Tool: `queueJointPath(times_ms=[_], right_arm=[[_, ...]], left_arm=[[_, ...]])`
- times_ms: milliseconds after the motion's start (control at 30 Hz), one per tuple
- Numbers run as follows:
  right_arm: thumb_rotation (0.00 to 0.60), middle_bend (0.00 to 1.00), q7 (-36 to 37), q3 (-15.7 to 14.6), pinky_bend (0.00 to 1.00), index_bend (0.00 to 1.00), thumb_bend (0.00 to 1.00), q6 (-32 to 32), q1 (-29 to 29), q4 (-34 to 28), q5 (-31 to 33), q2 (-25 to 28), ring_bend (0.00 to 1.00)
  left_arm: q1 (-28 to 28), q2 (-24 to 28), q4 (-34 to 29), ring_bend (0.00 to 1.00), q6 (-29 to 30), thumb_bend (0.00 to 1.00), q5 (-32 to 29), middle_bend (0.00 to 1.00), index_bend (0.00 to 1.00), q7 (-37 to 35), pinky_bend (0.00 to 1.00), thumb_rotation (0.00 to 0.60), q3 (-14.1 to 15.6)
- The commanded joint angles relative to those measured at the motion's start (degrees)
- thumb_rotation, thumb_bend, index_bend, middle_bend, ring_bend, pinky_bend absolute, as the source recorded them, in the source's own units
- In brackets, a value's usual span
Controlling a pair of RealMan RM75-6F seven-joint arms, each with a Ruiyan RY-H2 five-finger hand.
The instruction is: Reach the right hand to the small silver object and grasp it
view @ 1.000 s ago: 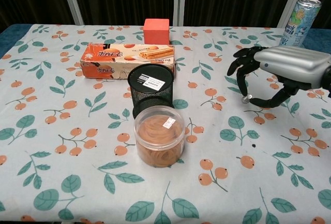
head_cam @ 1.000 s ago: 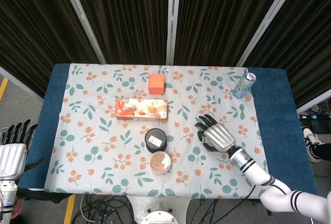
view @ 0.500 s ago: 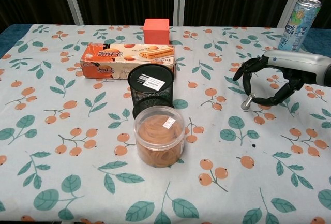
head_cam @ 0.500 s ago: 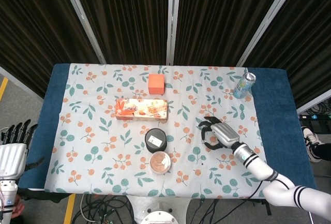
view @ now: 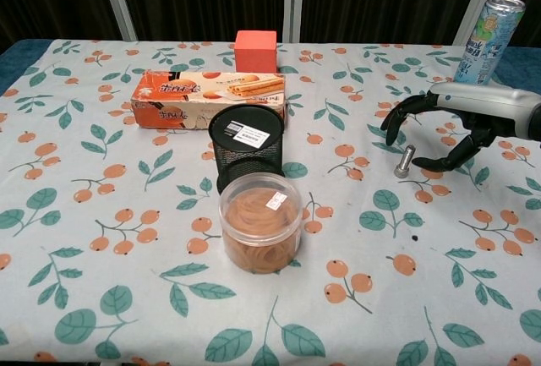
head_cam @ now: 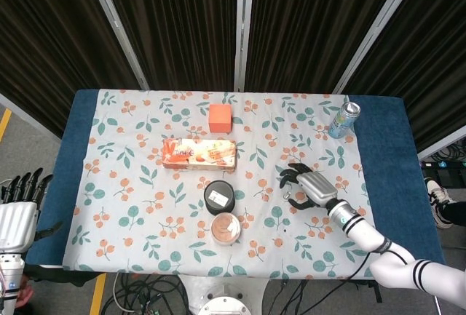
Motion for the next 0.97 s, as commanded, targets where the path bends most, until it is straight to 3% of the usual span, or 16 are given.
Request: queueJointPath(times_ms=[33,167,400,667,967], right_arm=[[0.600,0.18,-0.5,-0.2,0.00,0.33,0.29,0.5,-0.1,-0.8,-0.5,0.7,0.00],[0.600,0.15,-3.8,-0.4,0.00,0.22,0.29,4.1,-1.4,-3.1,-1.8,3.3,0.00],[0.600,0.13,-22.0,0.2,0.00,0.14,0.30,20.1,-11.4,-7.5,1.2,9.8,0.00],[0.600,0.07,-17.9,-2.8,0.00,0.09,0.30,33.3,-23.2,-15.5,0.9,19.1,0.00],[0.600,0.05,-11.7,-4.5,0.00,0.07,0.31,38.2,-28.7,-16.0,-2.4,21.5,0.00]], left_arm=[[0.0,0.0,0.0,0.00,0.0,0.09,0.0,0.01,0.11,0.0,0.00,0.600,0.0],[-0.2,0.1,-0.2,0.00,0.1,0.09,0.2,0.01,0.11,0.3,0.00,0.600,-0.2],[-0.2,0.0,-0.1,0.00,1.0,0.09,0.7,0.01,0.11,0.1,0.00,0.600,-0.5],[0.0,0.1,-1.2,0.00,1.3,0.09,1.2,0.01,0.11,1.0,0.00,0.600,-0.2],[0.5,0.6,-3.3,0.00,1.9,0.09,1.9,0.01,0.11,2.2,0.00,0.600,0.4]])
